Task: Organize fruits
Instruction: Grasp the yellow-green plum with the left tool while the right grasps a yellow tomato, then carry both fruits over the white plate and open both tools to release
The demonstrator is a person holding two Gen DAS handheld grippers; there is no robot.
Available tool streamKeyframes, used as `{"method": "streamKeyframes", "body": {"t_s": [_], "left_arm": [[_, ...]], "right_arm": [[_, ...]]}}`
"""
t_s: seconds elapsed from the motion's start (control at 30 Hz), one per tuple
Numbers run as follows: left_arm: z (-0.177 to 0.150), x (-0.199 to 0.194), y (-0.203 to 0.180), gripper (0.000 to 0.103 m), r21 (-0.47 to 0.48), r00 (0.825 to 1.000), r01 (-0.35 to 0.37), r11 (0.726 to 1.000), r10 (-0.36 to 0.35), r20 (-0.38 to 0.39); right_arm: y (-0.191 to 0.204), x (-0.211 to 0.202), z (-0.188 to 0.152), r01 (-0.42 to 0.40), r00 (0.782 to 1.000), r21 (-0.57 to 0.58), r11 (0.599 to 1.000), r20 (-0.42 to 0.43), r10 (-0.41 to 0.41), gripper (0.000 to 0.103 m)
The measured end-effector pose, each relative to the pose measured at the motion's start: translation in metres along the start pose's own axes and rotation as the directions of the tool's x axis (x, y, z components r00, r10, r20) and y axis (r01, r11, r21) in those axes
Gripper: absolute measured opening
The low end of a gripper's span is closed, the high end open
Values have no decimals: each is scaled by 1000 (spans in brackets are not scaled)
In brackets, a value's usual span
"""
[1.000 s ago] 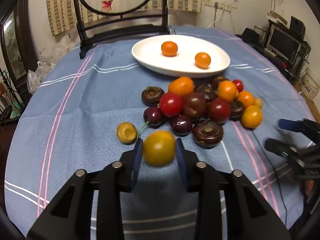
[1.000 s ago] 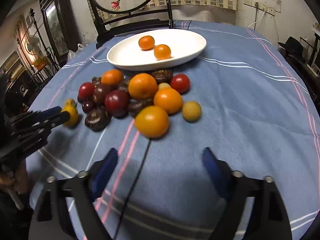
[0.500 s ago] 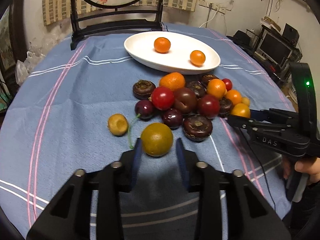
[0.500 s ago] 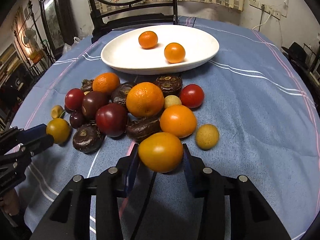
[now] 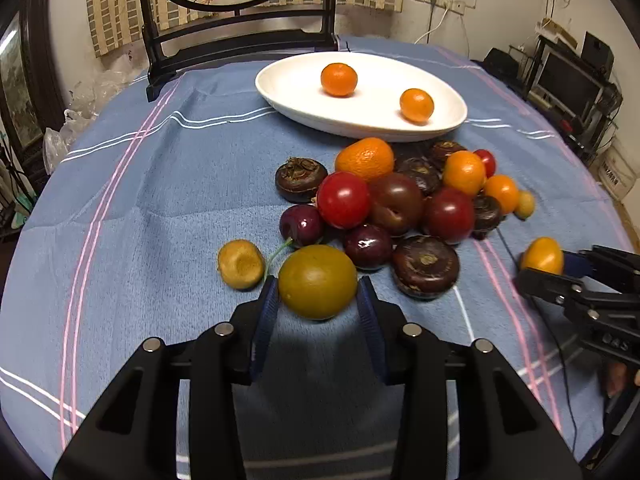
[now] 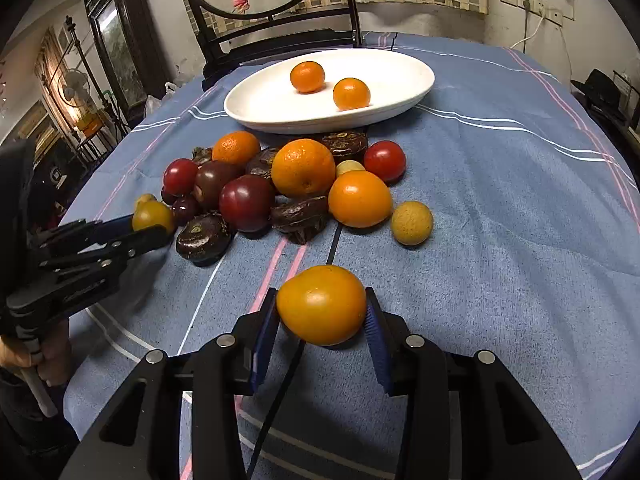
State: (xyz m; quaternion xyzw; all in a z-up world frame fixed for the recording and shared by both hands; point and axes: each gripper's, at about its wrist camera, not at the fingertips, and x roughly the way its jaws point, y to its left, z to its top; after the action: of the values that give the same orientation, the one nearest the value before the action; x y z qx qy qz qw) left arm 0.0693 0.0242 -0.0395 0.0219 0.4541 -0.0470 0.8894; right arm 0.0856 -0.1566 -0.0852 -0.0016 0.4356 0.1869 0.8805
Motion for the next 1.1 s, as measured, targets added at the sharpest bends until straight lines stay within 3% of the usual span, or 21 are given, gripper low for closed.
{"method": "streamKeyframes", "body": {"t_s": [0.07,0.33,0.47,0.57,0.7,0.83,0.97,1.1], "left_arm": [[1,9,0,40,2,999,3,1000,-3,-37],[5,9,0,39,8,1000,2,1000,-2,-31],[1,-9,-4,39,45,1000,23,999,-23,11],[5,-31,-2,39,47,997,49,998,-51,54],[32,-55,-2,39,68,988,73,995,-81,134],[74,-54,-2,40,58,980,70,996,-79,183],[122,-16,6,40,-24,987,70,997,-66,149],[139,26,12,40,-76,997,38,996,-33,74]], "right_arm": [[1,0,0,5,1000,-6,1000,0,-5,42],[3,-1,-1,2,1000,-13,1000,-3,-2,42],[7,-10,-1,-19,1000,-24,1000,16,19,42],[11,-28,6,-41,996,-39,998,79,44,42],[18,-46,28,-33,987,-71,997,155,44,42],[30,-48,67,-16,976,-101,995,216,38,42],[33,-27,108,-1,977,-85,996,213,20,42],[27,9,127,0,987,-42,999,162,7,42]]}}
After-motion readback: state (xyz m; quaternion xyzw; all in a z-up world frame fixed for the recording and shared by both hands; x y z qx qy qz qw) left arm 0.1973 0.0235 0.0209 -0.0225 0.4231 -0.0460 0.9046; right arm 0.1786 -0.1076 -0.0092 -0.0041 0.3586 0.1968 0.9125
